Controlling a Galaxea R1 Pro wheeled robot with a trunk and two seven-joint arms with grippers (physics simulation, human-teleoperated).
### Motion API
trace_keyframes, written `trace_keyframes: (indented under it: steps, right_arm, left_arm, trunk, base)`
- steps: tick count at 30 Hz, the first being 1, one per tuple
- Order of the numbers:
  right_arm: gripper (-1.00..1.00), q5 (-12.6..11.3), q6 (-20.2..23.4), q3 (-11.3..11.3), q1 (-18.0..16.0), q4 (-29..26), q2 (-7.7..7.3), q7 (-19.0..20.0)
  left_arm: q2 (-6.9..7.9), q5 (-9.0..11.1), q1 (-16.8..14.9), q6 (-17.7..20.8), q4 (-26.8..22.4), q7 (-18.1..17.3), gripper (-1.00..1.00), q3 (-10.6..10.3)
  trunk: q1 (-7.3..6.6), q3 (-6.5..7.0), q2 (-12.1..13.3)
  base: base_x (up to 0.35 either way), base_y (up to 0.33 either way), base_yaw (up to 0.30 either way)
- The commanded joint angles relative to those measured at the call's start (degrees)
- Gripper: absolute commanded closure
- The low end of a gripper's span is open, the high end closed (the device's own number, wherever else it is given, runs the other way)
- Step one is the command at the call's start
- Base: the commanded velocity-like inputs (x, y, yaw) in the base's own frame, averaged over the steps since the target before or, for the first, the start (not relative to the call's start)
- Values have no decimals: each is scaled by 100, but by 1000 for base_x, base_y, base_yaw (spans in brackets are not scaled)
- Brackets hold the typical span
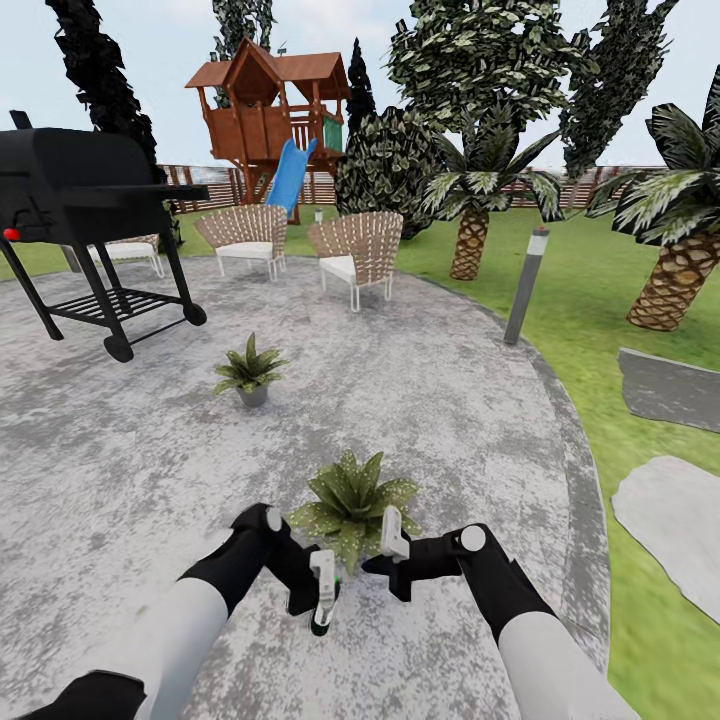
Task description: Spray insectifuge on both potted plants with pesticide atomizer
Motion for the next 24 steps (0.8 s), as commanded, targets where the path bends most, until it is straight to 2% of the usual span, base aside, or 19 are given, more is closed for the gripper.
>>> trace_keyframes:
  steps: [1, 3, 14, 16, 18, 24]
  right_arm:
    - [100, 50, -36, -40, -4, -6, 10, 24]
    - [100, 50, -38, -40, -4, -6, 10, 24]
    - [100, 50, -39, -40, -4, -6, 10, 16]
    - [100, 50, -39, -40, -4, -6, 11, 16]
    - [100, 53, -39, -40, -4, -6, 16, 16]
    - [100, 56, -39, -40, -4, -6, 19, 16]
  left_arm:
    - [-41, -15, -2, 39, -6, 0, 100, -5]
    - [-113, -14, -2, 41, -11, 29, 100, -7]
    - [-214, 3, -2, 49, -13, 36, 100, 0]
    - [-219, 128, -2, 50, -14, 38, 100, 3]
    - [-216, 393, -2, 44, -14, 37, 100, 4]
    - [-216, 462, -2, 43, -14, 45, 100, 4]
  trunk:
    - [-1, -5, -2]
    - [-1, -5, -2]
    - [-1, -5, -2]
    - [-1, -5, -2]
    - [-1, -5, -2]
    - [-1, -5, -2]
  base:
    - [0, 0, 0]
    - [0, 0, 0]
    - [0, 0, 0]
    - [0, 0, 0]
    - [0, 0, 0]
    - [0, 0, 0]
